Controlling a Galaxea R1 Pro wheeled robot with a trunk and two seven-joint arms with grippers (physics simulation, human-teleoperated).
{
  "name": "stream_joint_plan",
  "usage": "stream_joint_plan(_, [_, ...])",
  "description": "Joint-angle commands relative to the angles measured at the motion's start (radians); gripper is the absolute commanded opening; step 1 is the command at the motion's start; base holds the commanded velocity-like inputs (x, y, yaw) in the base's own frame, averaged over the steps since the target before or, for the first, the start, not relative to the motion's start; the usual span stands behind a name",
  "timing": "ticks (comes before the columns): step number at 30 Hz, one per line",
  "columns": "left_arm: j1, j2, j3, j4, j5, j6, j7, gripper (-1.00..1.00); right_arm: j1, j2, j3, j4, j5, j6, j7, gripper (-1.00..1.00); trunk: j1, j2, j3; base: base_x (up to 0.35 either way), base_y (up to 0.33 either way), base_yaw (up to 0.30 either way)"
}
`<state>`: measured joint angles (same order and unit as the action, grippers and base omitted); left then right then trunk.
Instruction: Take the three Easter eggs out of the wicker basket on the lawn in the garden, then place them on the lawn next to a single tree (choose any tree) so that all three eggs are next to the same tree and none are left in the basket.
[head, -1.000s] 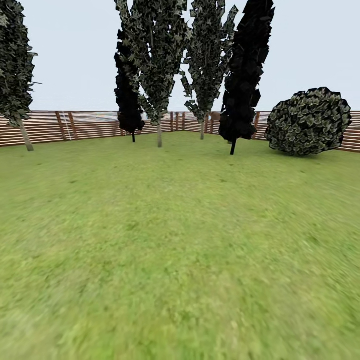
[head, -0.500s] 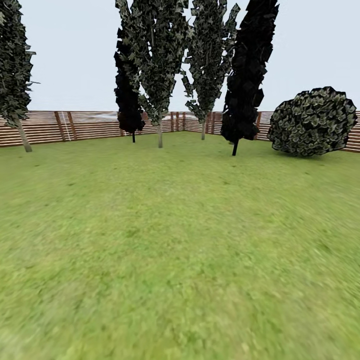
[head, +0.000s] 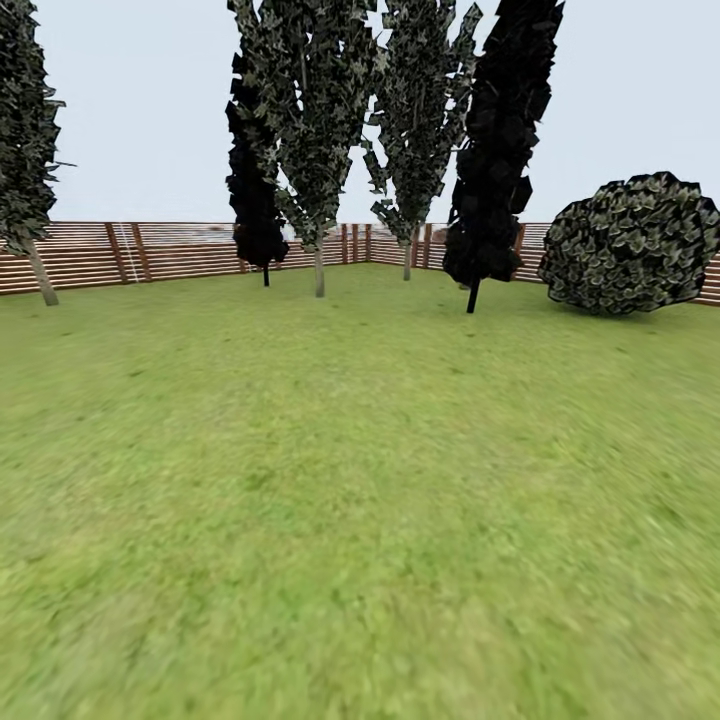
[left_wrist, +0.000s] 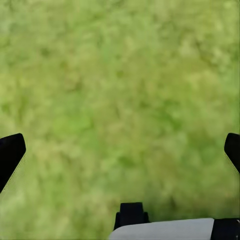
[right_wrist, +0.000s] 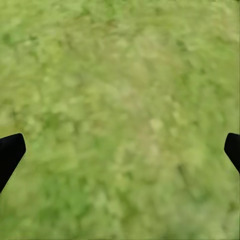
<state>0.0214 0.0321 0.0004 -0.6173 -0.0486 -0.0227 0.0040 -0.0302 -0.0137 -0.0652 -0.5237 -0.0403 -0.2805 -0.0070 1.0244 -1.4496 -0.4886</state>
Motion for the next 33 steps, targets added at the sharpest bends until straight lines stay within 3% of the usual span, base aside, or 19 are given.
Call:
stream_joint_plan(1, [0.0, 0.0, 0.0, -0.001, -0.005, -0.002, 0.0, 1.0, 0.0, 0.0, 0.001, 0.001, -0.004, -0.003, -0.001, 1.0, 0.001, 0.0, -0.001, 0.33, 0.0, 0.0])
stream_joint_plan(33, [0.0, 0.0, 0.001, -0.001, -0.005, -0.002, 0.0, 1.0, 0.0, 0.0, 0.001, 0.001, -0.004, -0.003, 0.0, 1.0, 0.001, 0.0, -0.001, 0.316, 0.086, 0.0])
